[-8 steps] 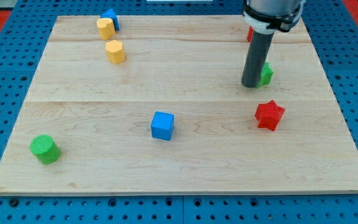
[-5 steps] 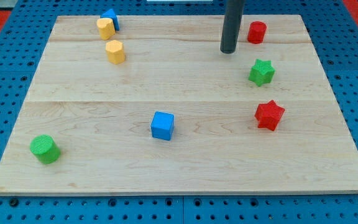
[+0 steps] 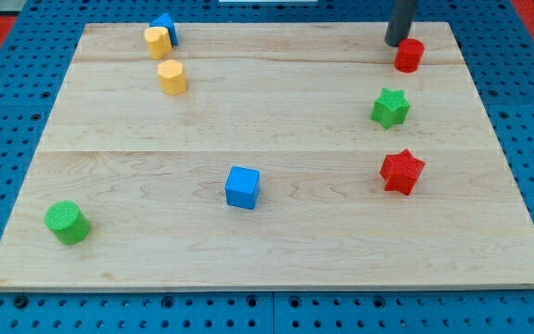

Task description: Slide red circle closer to green star

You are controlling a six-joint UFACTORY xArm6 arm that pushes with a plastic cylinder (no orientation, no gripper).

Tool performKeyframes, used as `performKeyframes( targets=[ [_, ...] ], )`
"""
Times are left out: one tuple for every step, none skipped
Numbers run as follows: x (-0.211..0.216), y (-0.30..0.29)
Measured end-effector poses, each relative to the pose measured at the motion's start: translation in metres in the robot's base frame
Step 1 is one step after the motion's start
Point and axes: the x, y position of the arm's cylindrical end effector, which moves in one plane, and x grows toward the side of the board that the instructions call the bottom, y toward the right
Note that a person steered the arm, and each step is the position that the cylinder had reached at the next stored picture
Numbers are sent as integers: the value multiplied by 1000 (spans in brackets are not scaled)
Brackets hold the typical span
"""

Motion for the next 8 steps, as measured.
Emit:
performKeyframes(
  targets=[
    [-12,24],
    [-12,31],
    [-5,21],
    [21,17],
    [48,5],
    [66,-3],
    [84,-5],
    [86,-7]
  ],
)
